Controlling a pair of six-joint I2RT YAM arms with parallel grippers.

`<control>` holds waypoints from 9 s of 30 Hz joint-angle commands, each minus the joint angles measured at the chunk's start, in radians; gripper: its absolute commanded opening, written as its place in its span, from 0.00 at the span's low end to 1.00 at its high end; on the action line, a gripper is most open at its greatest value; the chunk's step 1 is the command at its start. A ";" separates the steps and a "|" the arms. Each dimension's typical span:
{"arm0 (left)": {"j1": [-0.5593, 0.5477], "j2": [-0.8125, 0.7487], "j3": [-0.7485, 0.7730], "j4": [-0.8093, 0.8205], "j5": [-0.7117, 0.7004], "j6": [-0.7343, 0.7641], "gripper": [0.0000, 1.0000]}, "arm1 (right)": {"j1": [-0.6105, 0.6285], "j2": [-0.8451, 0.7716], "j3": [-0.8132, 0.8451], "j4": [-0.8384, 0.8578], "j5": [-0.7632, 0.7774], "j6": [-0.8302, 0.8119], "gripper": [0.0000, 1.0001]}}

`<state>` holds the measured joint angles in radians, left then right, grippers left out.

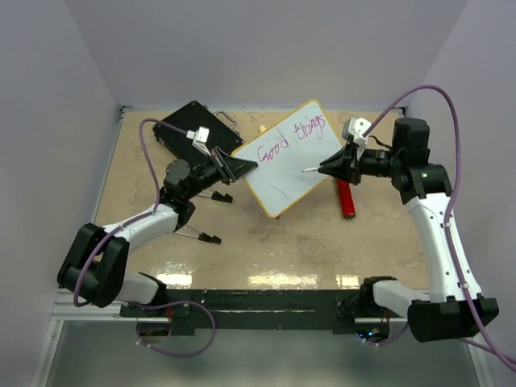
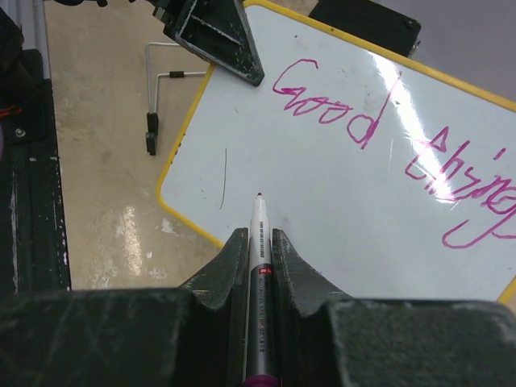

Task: Write a sentence on the whiteboard

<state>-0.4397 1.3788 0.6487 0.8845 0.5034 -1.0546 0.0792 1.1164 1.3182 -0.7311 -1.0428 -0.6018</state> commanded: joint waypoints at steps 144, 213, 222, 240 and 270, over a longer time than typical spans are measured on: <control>-0.192 -0.053 -0.052 0.160 -0.287 -0.045 0.00 | 0.465 0.099 -0.102 0.190 0.471 0.014 0.00; -0.189 -0.069 -0.066 0.192 -0.255 -0.030 0.00 | 0.481 0.080 -0.145 0.111 0.552 -0.036 0.00; -0.189 -0.067 -0.073 0.197 -0.246 -0.031 0.00 | 0.479 0.114 -0.074 0.110 0.510 -0.047 0.00; -0.185 -0.069 -0.078 0.208 -0.232 -0.033 0.00 | 0.462 0.106 -0.105 0.173 0.599 0.016 0.00; -0.175 -0.058 -0.080 0.218 -0.221 -0.036 0.00 | 0.465 0.174 -0.005 0.085 0.481 -0.056 0.00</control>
<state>-0.6109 1.3647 0.5365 0.8696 0.2390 -1.0546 0.5426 1.2705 1.2537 -0.6891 -0.5709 -0.6800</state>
